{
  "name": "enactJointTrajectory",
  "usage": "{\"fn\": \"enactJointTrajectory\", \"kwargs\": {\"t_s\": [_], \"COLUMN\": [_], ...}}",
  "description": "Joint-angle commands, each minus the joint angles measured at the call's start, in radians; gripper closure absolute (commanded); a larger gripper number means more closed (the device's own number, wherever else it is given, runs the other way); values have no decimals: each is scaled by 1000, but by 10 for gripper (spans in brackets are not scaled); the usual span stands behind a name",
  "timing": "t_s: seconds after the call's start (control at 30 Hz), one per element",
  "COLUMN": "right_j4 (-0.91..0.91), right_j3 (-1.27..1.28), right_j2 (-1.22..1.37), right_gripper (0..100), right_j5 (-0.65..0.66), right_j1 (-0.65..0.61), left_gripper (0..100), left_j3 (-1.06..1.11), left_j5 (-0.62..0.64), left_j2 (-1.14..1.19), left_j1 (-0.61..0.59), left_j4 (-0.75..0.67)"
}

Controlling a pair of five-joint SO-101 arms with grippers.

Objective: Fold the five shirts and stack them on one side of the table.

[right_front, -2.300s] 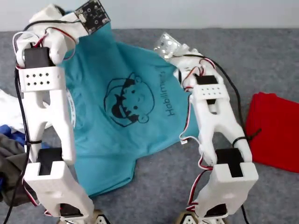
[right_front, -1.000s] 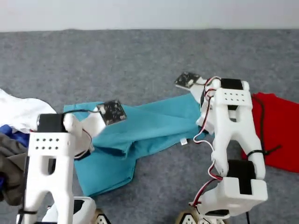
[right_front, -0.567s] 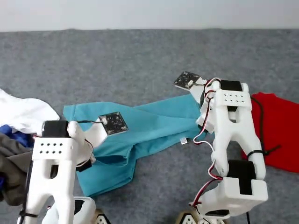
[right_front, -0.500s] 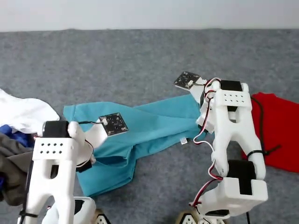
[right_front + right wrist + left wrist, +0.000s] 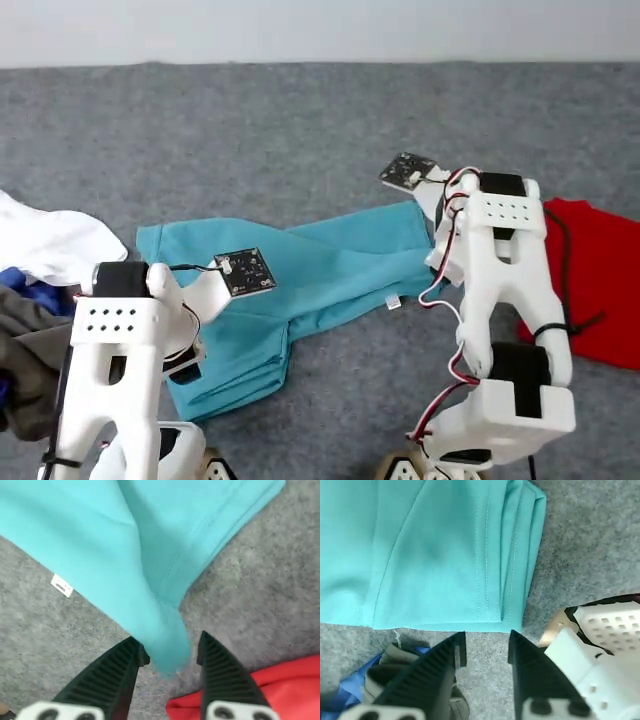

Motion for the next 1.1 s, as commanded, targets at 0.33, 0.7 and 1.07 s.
{"fn": "enactJointTrajectory", "kwargs": {"t_s": [0.33, 0.7, 1.07], "right_j4": [-248, -312, -326], "right_j3": [-124, -216, -506], "right_j2": [-39, 59, 472], "right_gripper": [851, 980, 983], "right_j5": [-293, -451, -456], "right_j1": [-25, -107, -157], "left_gripper": [960, 985, 984], "left_j3": [-153, 67, 114], "left_j5": [439, 565, 661], "left_j2": [-12, -12, 170], "left_j1": [-2, 0, 0], "left_j4": [-272, -471, -631]}}
